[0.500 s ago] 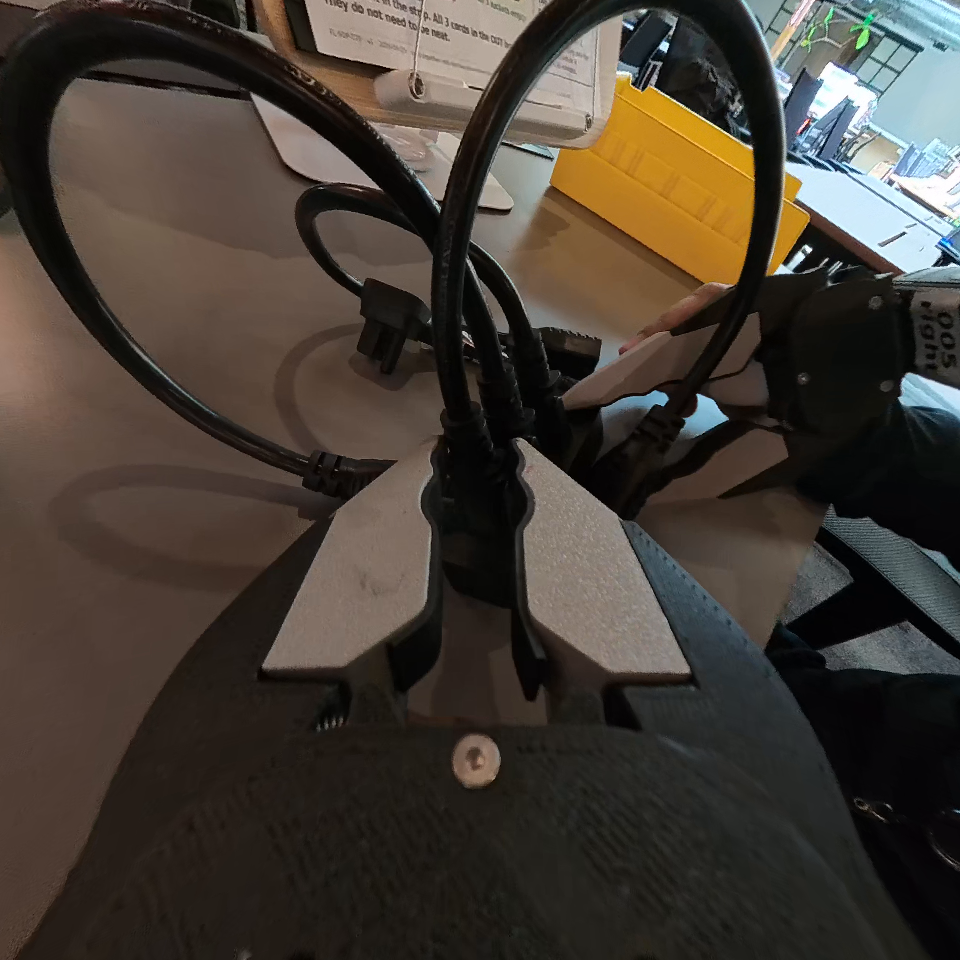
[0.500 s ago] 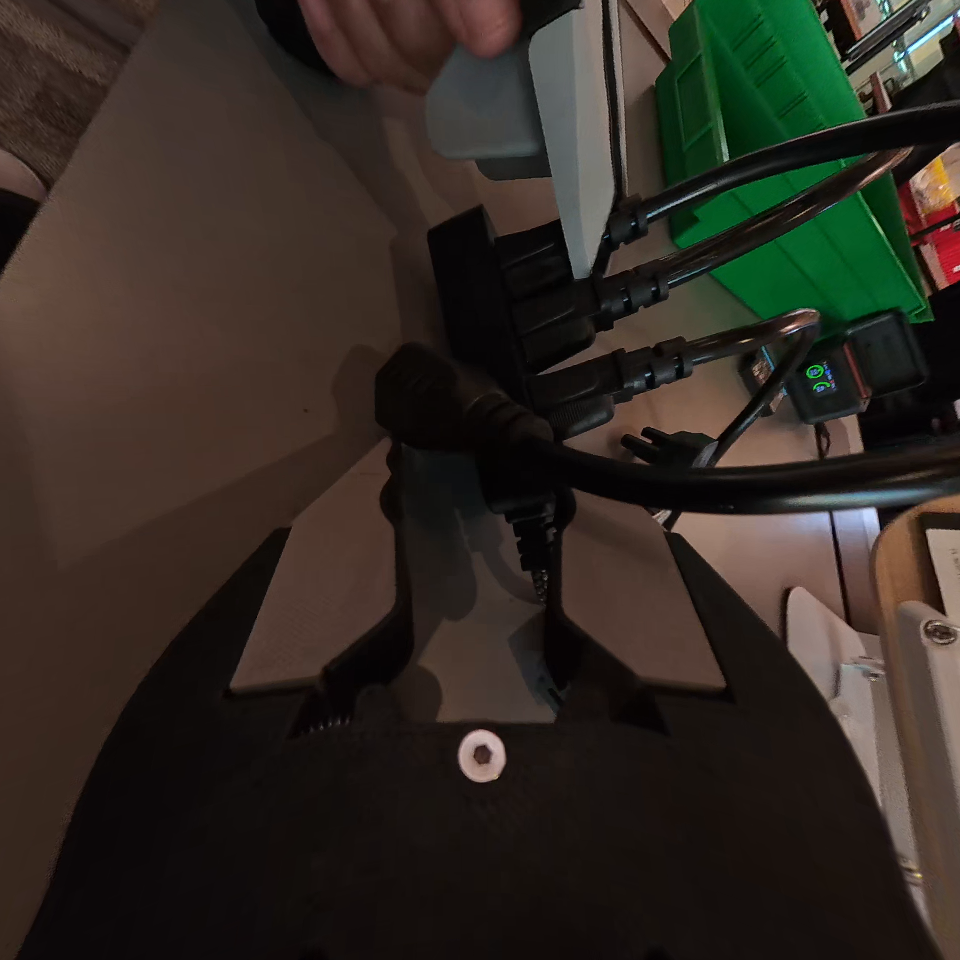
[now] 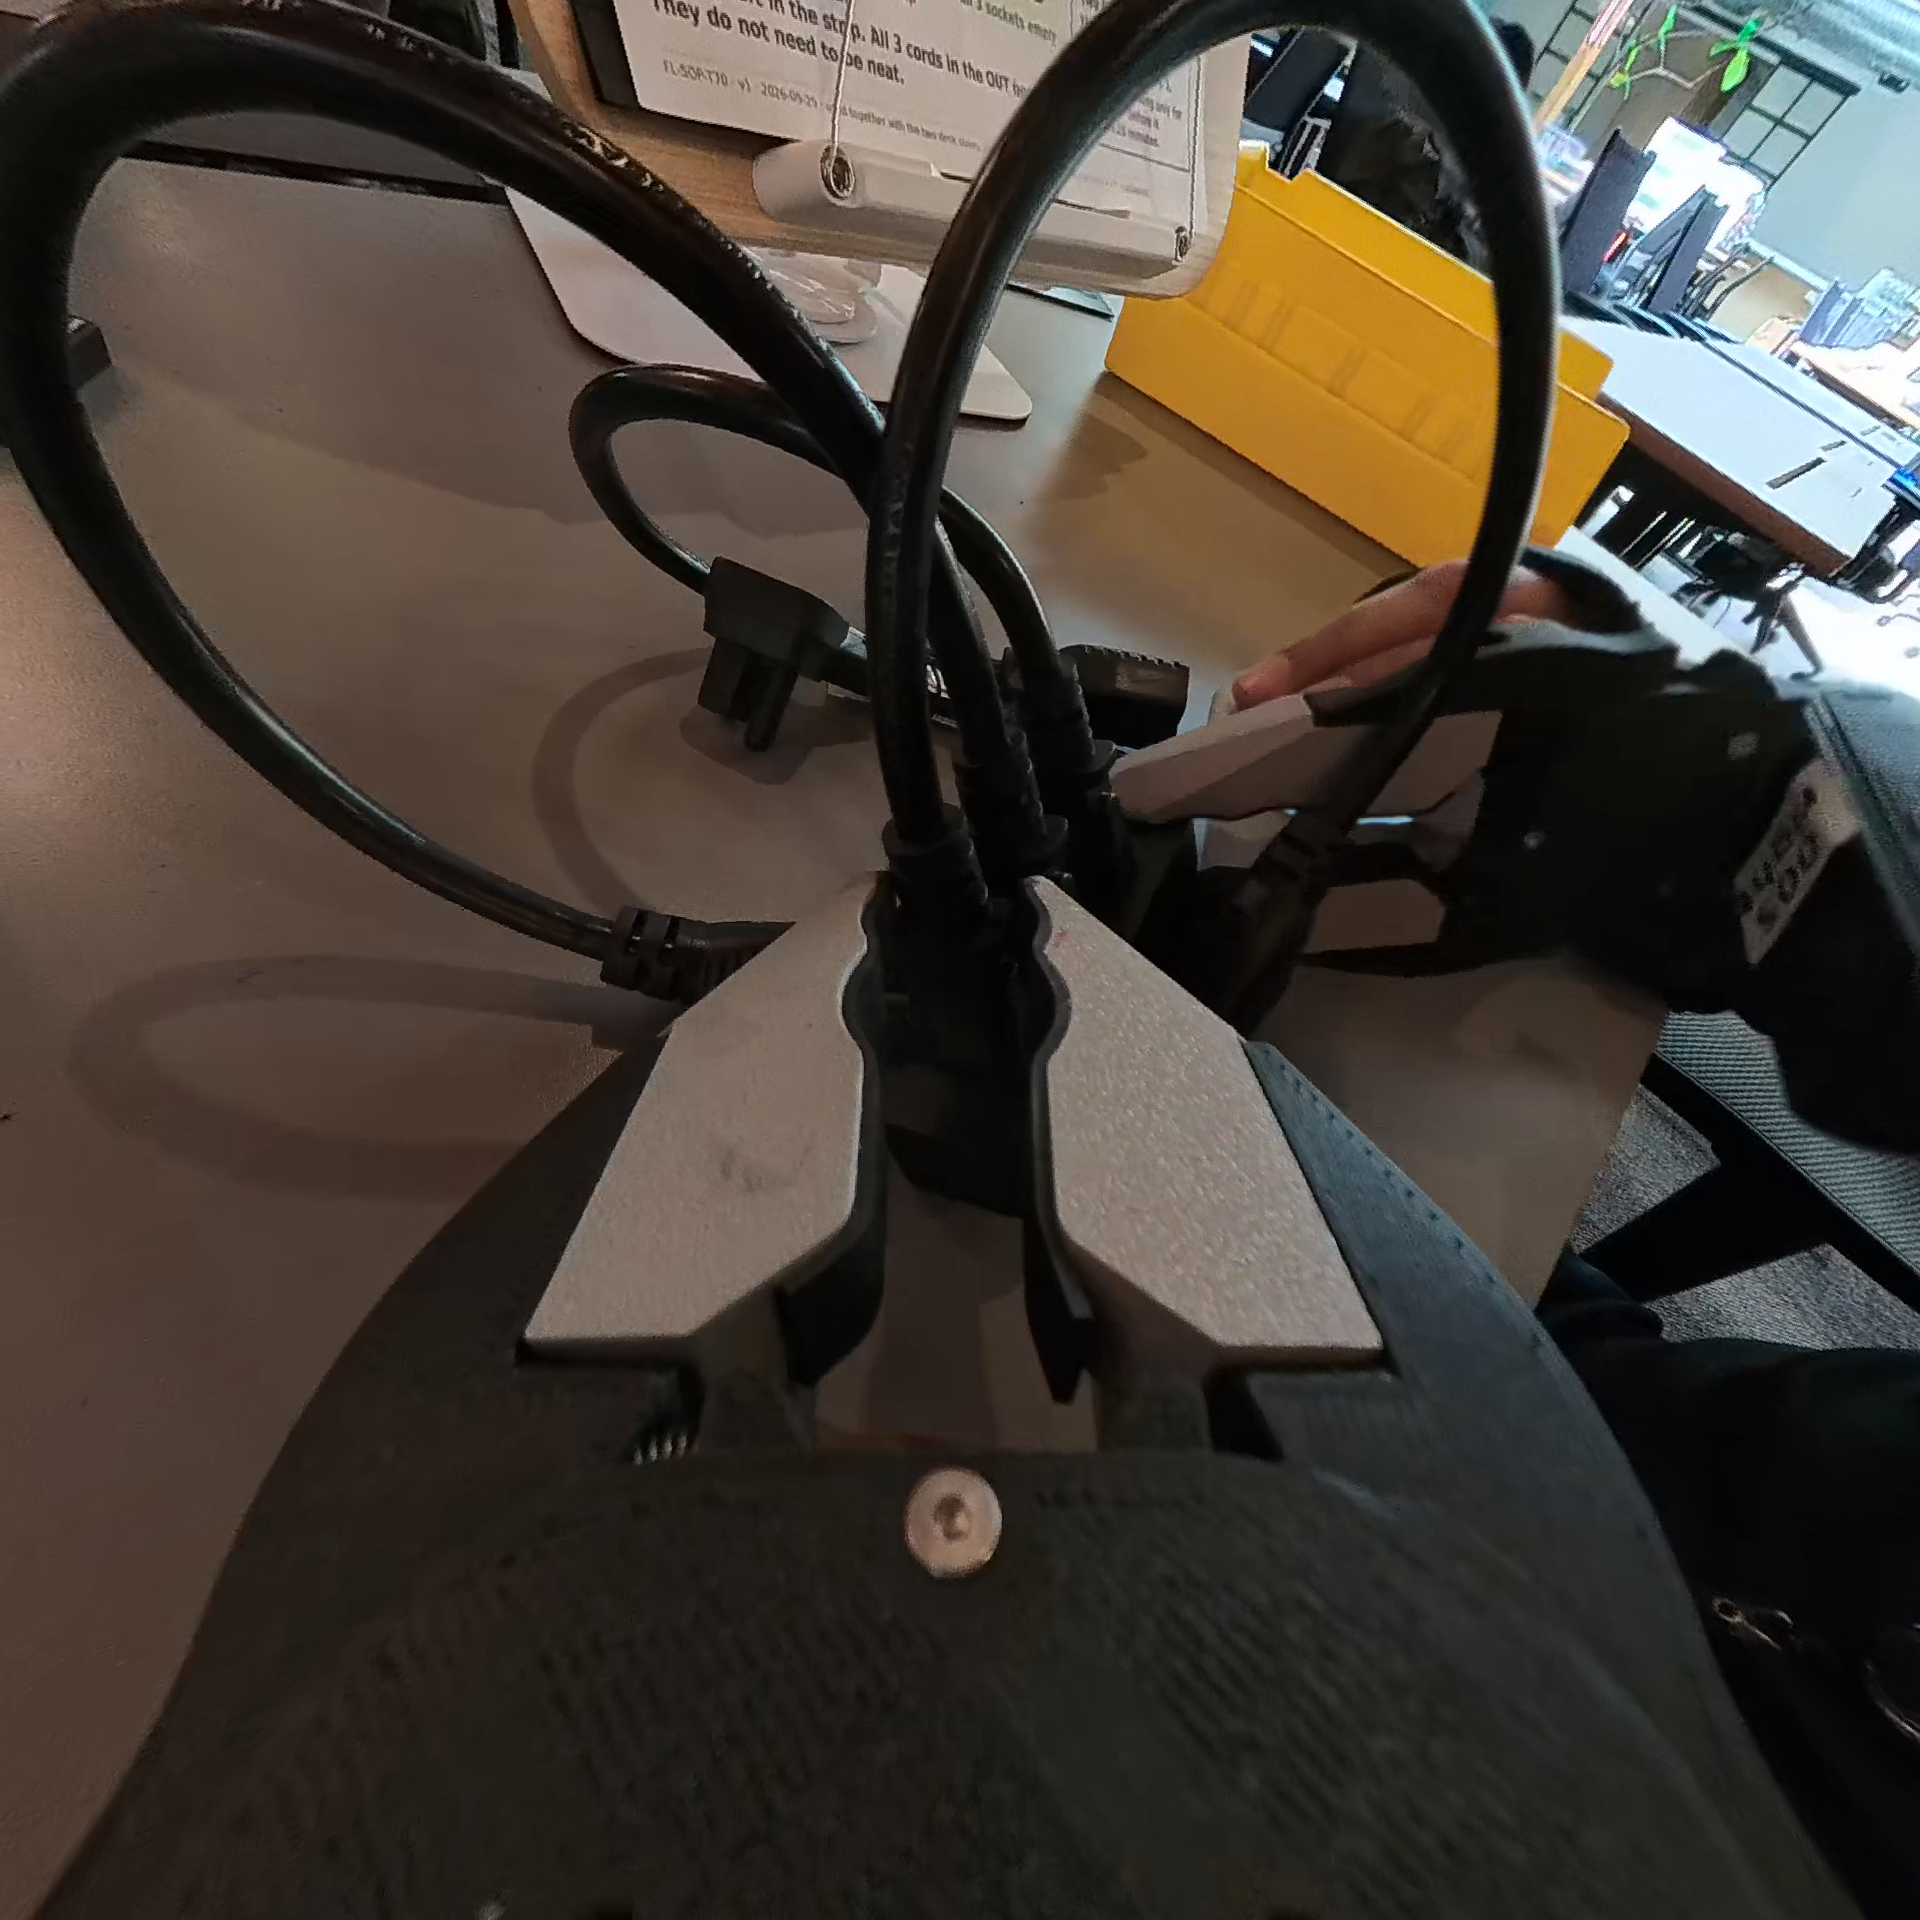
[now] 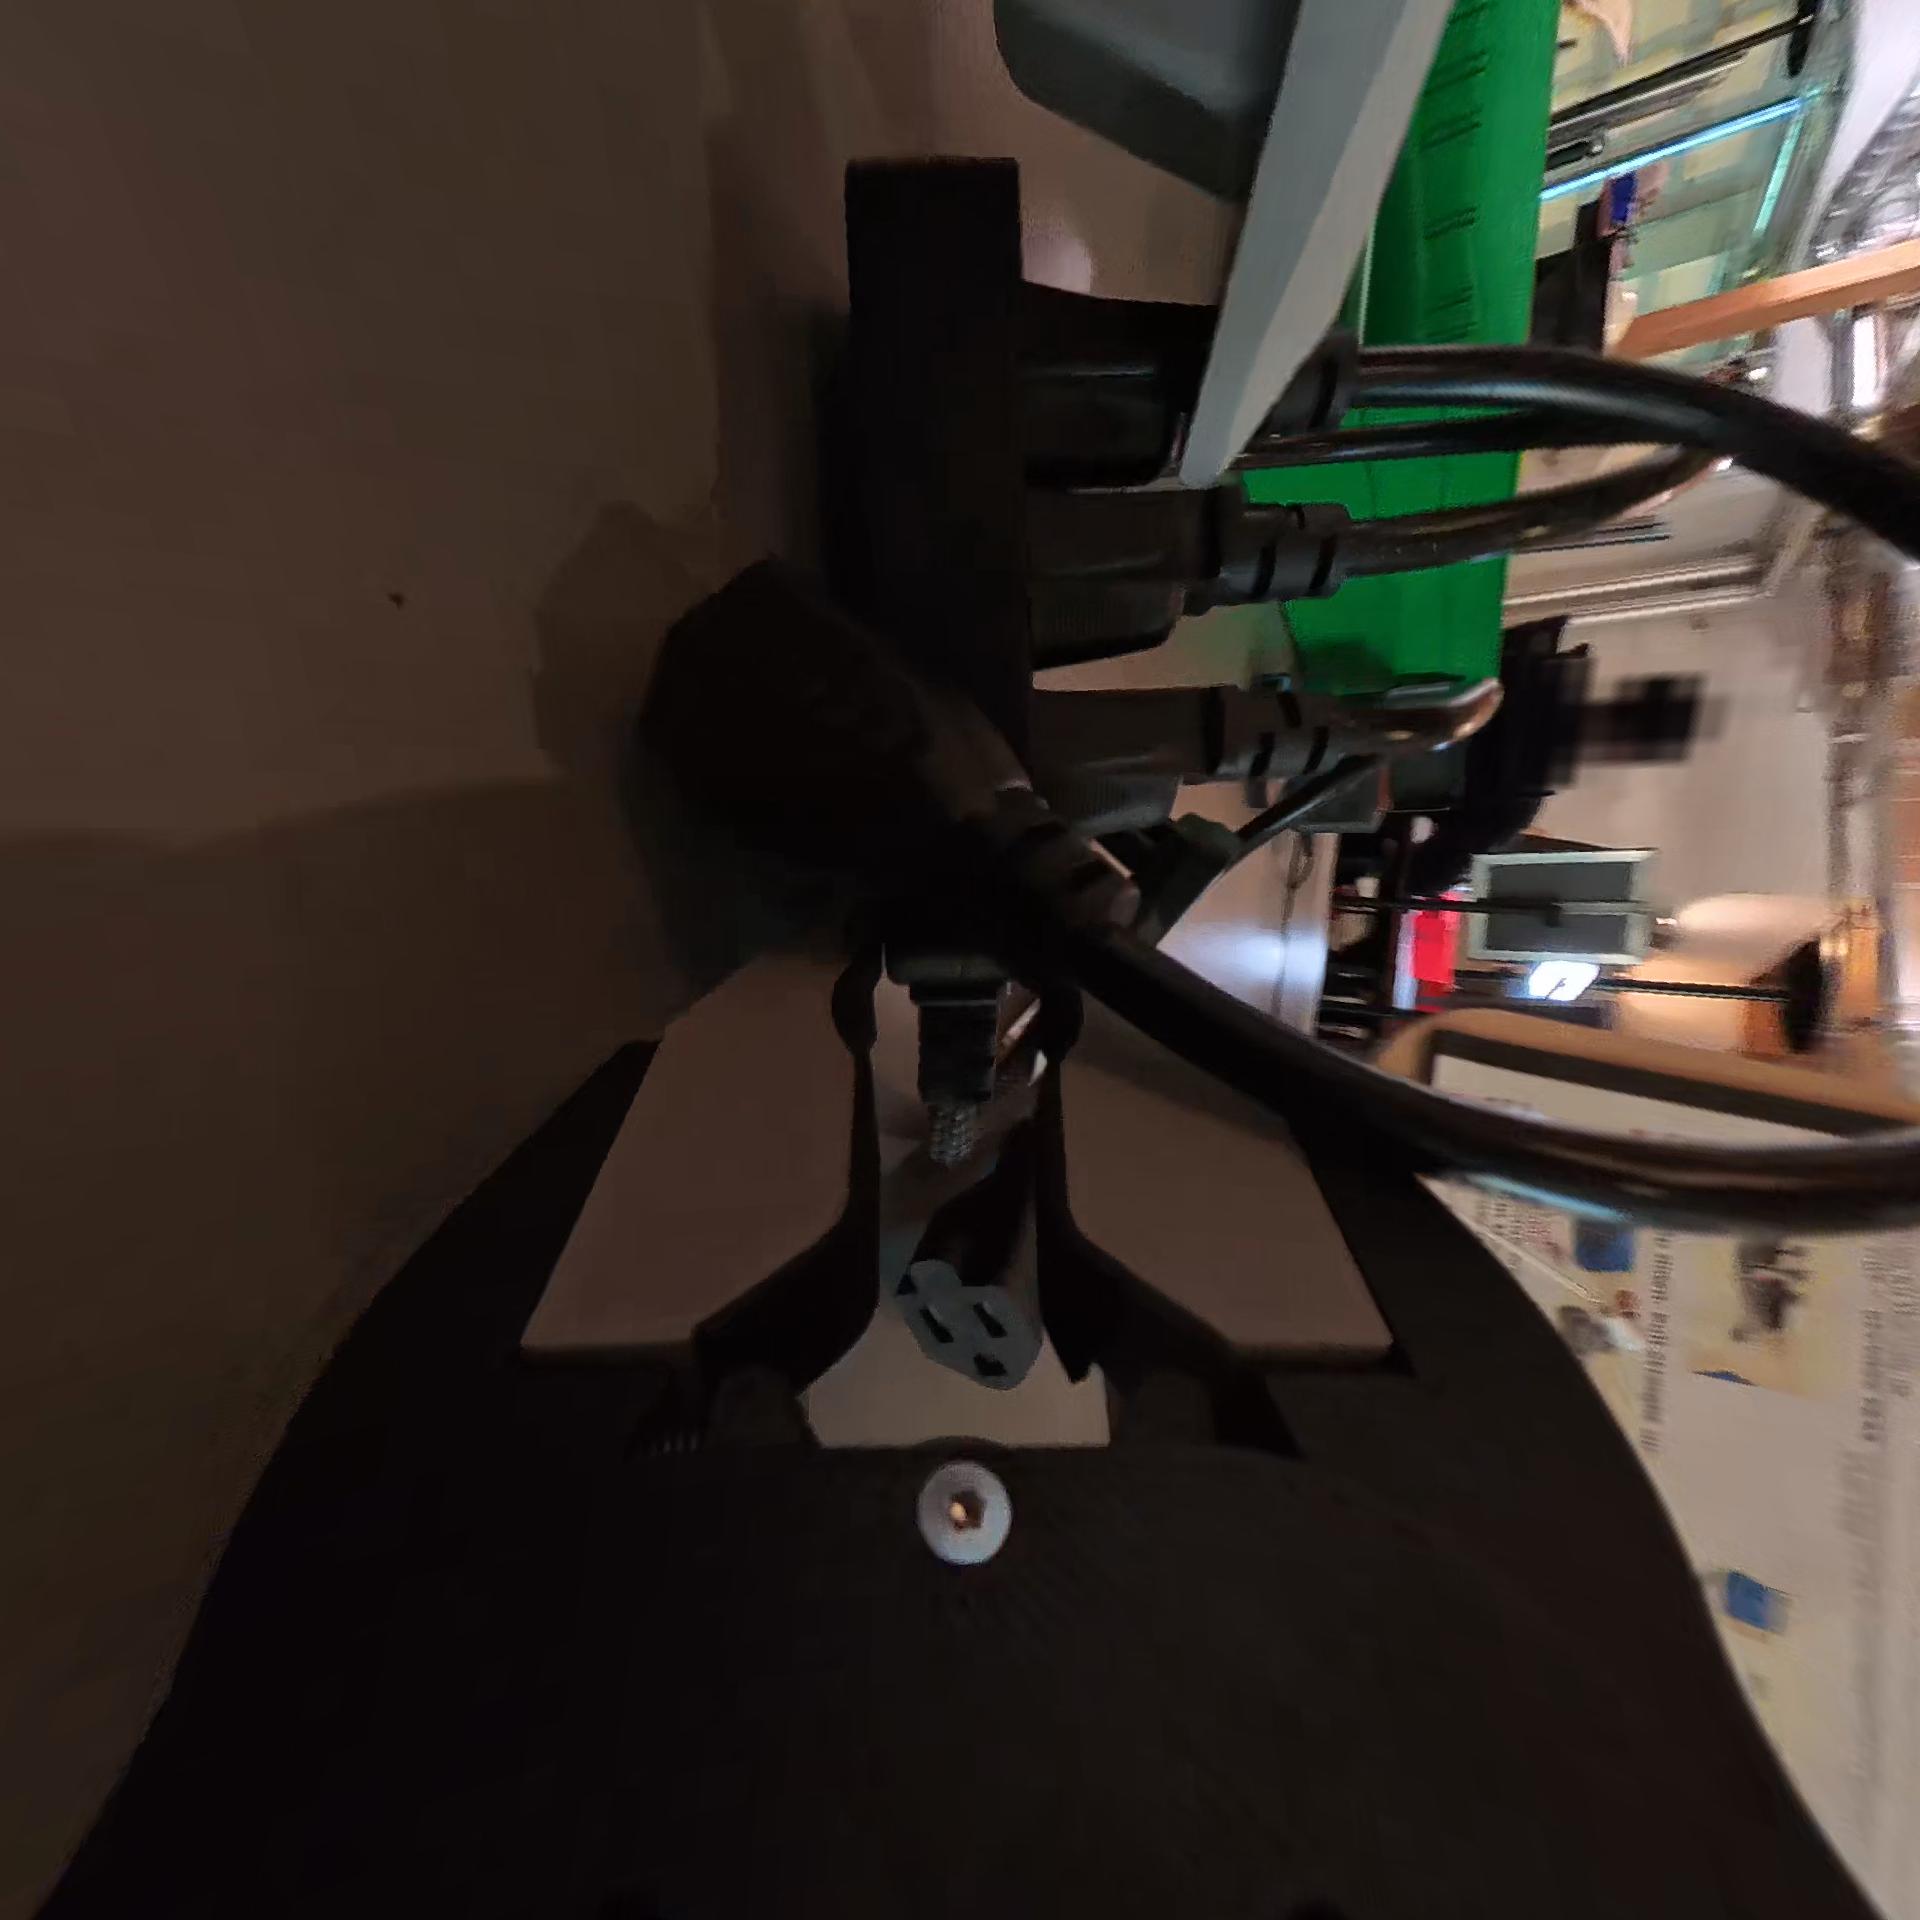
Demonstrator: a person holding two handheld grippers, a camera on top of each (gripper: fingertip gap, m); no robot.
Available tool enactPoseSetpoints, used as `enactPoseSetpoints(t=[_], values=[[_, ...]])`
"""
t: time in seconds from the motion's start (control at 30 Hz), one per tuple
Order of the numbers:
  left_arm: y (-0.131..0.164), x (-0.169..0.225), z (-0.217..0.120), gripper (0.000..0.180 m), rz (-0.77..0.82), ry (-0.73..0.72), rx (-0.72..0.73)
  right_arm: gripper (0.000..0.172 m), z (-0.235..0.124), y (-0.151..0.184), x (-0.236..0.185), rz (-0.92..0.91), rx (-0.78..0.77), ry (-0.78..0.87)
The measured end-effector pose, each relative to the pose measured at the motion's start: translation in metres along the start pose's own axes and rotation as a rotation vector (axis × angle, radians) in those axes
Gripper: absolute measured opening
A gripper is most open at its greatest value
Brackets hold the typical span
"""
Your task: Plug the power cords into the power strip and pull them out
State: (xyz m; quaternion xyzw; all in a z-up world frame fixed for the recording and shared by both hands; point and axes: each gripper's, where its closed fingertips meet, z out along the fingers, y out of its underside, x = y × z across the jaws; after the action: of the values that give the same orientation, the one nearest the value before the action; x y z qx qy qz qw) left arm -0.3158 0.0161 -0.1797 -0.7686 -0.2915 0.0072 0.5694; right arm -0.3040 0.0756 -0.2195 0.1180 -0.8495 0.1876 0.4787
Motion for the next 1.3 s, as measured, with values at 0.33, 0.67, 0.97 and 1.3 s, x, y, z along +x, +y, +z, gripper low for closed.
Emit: enactPoseSetpoints(t=[0.33,0.67,0.97,1.3], values=[[-0.024,0.014,-0.015,0.046,0.126,-0.066,0.053,0.025,-0.008,-0.013,-0.010,0.138,0.045,-0.164],[-0.072,0.046,-0.050,0.016,0.448,-0.284,0.187,0.028,-0.025,-0.022,-0.021,0.296,0.173,-0.351],[-0.018,0.061,-0.002,0.021,0.843,-0.136,-0.299,0.031,-0.036,-0.033,-0.031,0.358,0.263,-0.452],[-0.002,0.056,0.018,0.019,1.276,-0.028,-0.831,0.032,-0.044,-0.031,-0.036,0.383,0.273,-0.528]])
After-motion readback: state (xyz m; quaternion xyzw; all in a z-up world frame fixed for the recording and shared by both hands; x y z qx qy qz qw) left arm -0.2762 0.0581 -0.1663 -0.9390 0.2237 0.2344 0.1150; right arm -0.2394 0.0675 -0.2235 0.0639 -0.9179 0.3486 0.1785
